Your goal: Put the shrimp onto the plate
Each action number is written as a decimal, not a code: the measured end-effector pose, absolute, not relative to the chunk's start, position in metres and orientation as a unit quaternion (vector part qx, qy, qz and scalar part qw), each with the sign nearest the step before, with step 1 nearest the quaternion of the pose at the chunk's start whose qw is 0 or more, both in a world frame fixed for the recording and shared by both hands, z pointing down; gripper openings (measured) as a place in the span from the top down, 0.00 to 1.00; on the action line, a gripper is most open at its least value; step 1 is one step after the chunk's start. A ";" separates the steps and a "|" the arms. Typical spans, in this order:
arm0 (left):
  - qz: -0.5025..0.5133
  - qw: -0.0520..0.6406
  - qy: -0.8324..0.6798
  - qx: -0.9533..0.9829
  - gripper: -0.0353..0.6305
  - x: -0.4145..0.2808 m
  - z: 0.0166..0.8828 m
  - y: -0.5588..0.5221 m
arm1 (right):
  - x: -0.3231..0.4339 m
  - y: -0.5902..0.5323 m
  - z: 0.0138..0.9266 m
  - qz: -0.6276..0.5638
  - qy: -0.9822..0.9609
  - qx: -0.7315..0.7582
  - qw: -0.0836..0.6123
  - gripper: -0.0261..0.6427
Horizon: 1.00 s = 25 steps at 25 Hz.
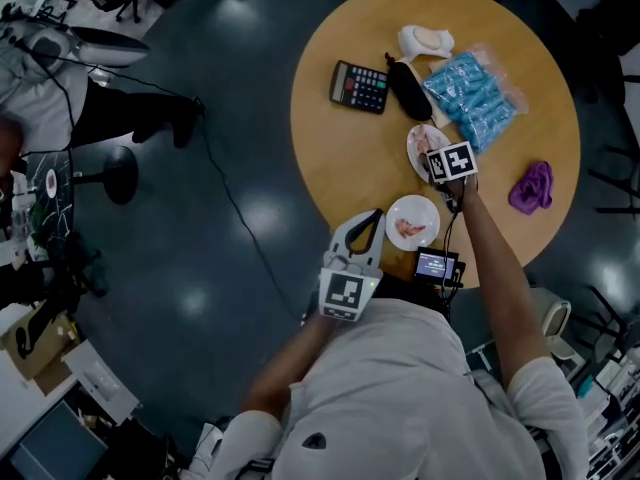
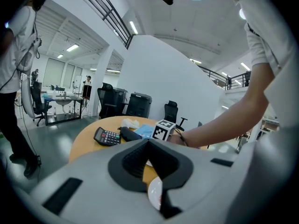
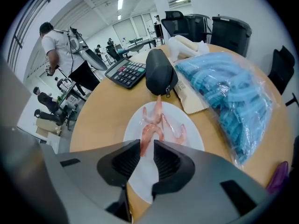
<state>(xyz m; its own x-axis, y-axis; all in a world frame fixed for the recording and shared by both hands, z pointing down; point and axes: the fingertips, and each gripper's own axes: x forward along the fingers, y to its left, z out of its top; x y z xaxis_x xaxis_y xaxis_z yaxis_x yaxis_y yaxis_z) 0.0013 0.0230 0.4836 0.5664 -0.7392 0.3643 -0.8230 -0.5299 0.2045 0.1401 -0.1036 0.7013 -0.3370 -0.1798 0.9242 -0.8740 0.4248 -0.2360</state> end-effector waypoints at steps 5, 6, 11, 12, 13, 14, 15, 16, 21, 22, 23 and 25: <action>0.117 0.179 -0.457 0.863 0.94 -0.004 0.483 0.030 | 0.138 -0.099 0.705 0.395 -0.716 0.360 0.450 0.76; 0.117 0.180 -0.459 0.862 0.94 -0.005 0.484 0.031 | 0.139 -0.099 0.706 0.390 -0.714 0.361 0.455 0.76; 0.116 0.180 -0.464 0.860 0.94 -0.010 0.482 0.037 | 0.148 -0.099 0.706 0.367 -0.707 0.365 0.481 0.88; 0.116 0.179 -0.463 0.860 0.94 -0.010 0.482 0.039 | 0.149 -0.098 0.705 0.367 -0.708 0.365 0.481 0.88; 0.116 0.178 -0.463 0.861 0.94 -0.010 0.482 0.040 | 0.150 -0.096 0.704 0.369 -0.709 0.364 0.478 0.88; 0.116 0.177 -0.462 0.861 0.94 -0.010 0.482 0.040 | 0.151 -0.094 0.702 0.372 -0.711 0.365 0.472 0.89; 0.116 0.176 -0.462 0.862 0.94 -0.009 0.482 0.041 | 0.152 -0.092 0.699 0.375 -0.714 0.365 0.466 0.89; 0.115 0.175 -0.462 0.862 0.94 -0.009 0.481 0.041 | 0.153 -0.089 0.694 0.375 -0.718 0.366 0.459 0.89; 0.110 0.170 -0.460 0.864 0.94 -0.004 0.478 0.046 | 0.146 -0.044 0.662 0.348 -0.763 0.318 0.441 0.89; 0.110 0.170 -0.458 0.865 0.94 -0.003 0.478 0.047 | 0.142 -0.026 0.657 0.329 -0.780 0.291 0.445 0.89; 0.110 0.170 -0.456 0.866 0.94 -0.001 0.478 0.048 | 0.137 -0.007 0.654 0.302 -0.797 0.259 0.453 0.89; 0.110 0.169 -0.452 0.869 0.94 0.003 0.478 0.050 | 0.134 0.033 0.661 0.240 -0.812 0.198 0.494 0.89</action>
<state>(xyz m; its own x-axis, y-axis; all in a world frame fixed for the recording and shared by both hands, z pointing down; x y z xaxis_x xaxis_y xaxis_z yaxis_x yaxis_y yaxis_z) 0.0032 0.0503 0.4783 0.5672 -0.7482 0.3443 -0.8227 -0.5342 0.1945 0.1336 0.0335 0.6606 -0.4334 -0.0841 0.8973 -0.5589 0.8061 -0.1944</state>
